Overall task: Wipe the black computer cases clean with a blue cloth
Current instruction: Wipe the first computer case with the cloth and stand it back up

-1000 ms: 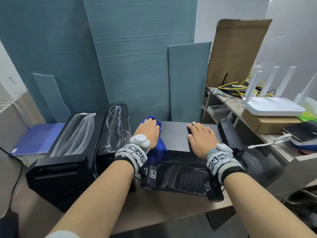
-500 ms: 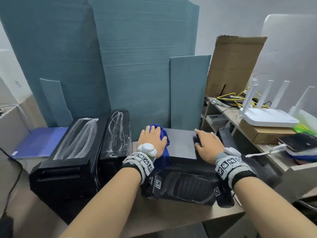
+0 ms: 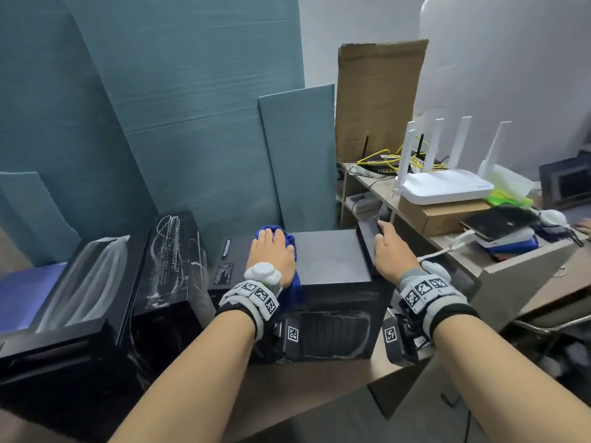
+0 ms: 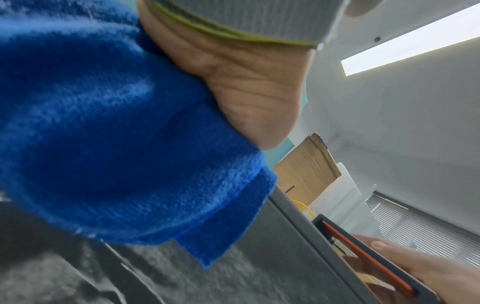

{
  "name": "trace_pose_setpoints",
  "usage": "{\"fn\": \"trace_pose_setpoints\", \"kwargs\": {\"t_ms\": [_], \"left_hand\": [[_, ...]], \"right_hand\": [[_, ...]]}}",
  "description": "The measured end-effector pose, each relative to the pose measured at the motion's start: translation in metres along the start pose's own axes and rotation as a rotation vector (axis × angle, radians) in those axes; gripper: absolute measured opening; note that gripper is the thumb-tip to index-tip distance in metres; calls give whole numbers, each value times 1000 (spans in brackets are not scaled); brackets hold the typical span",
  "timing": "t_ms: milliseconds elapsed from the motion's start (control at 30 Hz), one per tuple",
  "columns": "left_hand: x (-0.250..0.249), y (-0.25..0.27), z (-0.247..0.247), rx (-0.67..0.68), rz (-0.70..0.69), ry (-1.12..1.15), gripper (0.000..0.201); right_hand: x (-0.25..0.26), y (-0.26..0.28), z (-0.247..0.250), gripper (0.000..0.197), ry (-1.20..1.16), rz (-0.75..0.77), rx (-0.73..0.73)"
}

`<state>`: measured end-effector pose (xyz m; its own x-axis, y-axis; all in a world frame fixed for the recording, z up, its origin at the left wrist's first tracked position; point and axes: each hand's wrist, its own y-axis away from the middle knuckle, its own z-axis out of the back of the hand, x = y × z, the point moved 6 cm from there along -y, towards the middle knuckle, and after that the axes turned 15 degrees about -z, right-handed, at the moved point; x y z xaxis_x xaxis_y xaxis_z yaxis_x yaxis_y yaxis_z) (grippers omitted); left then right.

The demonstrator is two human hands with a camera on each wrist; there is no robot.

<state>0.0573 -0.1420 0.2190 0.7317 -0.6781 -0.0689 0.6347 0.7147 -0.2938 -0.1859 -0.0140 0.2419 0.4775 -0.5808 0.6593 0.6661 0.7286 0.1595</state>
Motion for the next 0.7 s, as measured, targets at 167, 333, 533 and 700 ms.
{"fn": "trace_pose_setpoints", "kwargs": {"t_ms": [167, 333, 533, 700], "left_hand": [[-46, -22, -6, -31, -147, 25, 27], [-102, -36, -8, -37, -276, 84, 23], [-148, -41, -7, -25, -406, 156, 25], [-142, -21, 1, 4, -377, 309, 29]], "right_hand": [[5, -2, -3, 49, -36, 110, -12], [5, -6, -5, 48, 8, 145, -45], [4, -6, -2, 49, 54, 88, -42], [5, -7, 1, 51, 82, 55, -35]]}}
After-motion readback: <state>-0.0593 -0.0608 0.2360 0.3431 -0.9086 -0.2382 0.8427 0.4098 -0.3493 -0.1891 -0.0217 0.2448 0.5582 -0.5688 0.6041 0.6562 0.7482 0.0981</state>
